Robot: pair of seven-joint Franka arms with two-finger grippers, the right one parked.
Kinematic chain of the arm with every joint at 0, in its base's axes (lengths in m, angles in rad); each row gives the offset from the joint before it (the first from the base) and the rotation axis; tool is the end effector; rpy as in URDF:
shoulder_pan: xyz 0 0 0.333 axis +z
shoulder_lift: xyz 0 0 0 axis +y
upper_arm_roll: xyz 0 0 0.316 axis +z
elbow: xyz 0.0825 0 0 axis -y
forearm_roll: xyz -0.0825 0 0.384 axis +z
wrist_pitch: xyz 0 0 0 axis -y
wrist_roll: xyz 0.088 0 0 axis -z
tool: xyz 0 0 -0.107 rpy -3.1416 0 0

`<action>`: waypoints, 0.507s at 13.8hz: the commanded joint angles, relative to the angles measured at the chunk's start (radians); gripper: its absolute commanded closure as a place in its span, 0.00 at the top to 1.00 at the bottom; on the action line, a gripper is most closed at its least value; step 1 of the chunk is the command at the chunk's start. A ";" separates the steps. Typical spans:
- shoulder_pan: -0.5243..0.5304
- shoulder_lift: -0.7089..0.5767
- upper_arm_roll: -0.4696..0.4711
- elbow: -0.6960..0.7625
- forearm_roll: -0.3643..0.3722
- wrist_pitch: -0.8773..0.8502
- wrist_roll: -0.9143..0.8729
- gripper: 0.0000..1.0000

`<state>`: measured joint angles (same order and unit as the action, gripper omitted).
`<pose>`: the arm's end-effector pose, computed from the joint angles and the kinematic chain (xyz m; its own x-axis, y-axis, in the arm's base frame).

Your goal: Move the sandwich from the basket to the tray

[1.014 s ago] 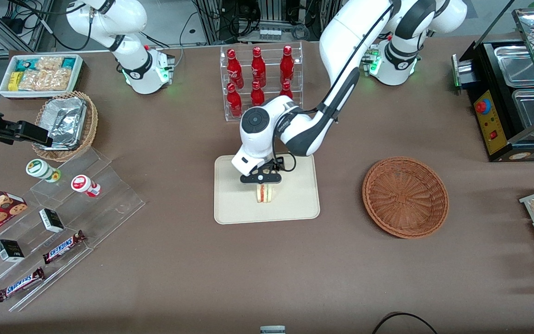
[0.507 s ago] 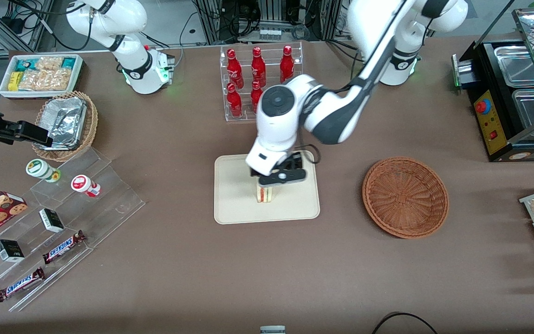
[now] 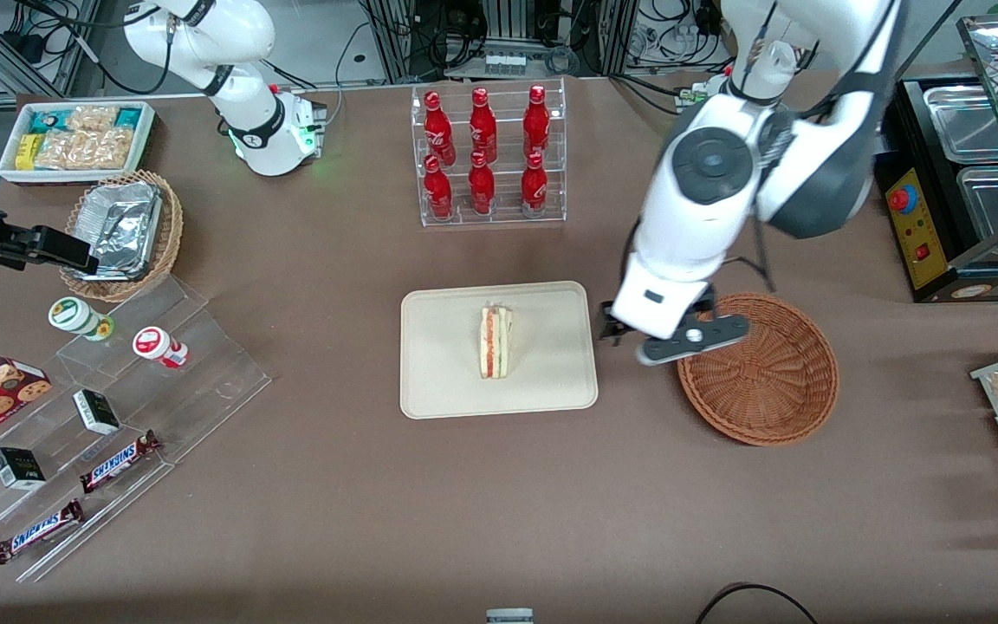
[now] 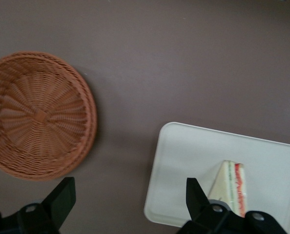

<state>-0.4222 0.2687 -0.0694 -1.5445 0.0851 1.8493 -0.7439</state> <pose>0.5764 -0.2957 0.5004 0.9707 0.2298 0.0701 0.2318 -0.9725 -0.0227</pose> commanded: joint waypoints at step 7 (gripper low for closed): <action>0.284 -0.261 -0.009 -0.178 -0.030 -0.122 0.513 1.00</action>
<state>-0.1959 0.0585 -0.0676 -1.6876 0.0805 1.7453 -0.3279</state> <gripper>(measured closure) 0.000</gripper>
